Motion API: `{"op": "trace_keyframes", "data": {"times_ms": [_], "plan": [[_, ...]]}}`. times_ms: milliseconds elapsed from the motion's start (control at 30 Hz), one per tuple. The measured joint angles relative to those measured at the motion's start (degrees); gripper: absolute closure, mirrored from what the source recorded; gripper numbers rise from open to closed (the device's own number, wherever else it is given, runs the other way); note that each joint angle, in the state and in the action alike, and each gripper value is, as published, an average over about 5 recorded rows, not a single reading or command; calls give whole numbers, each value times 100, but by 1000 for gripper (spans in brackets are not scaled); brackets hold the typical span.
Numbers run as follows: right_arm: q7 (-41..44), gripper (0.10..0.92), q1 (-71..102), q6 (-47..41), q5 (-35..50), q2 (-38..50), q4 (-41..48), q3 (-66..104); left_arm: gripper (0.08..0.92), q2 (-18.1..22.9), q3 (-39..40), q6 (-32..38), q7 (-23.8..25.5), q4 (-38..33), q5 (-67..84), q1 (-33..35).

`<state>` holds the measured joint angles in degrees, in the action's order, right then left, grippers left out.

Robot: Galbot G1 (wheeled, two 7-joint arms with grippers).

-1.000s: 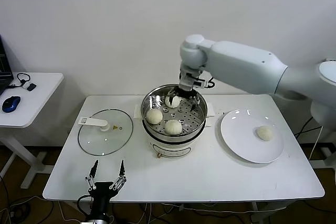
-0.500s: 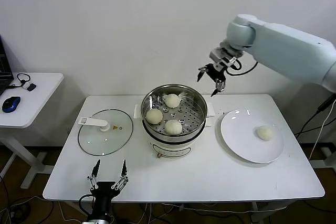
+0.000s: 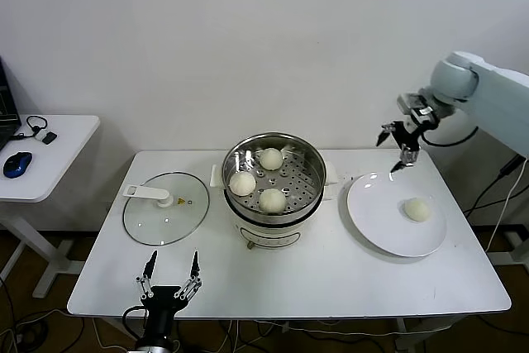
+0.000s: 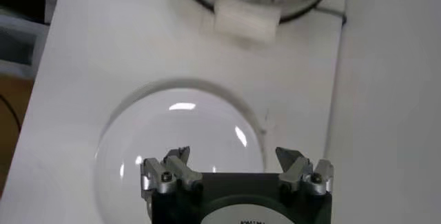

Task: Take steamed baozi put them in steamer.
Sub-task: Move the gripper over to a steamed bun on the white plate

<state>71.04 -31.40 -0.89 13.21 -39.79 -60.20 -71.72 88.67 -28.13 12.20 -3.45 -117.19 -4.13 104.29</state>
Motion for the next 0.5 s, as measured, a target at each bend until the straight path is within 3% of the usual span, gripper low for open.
{"op": "trace_keyframes", "data": {"times_ms": [500], "plan": [[-12, 203, 1666, 341, -1462, 195, 830, 1674, 177, -11, -48, 1, 4, 30, 26, 23]]}}
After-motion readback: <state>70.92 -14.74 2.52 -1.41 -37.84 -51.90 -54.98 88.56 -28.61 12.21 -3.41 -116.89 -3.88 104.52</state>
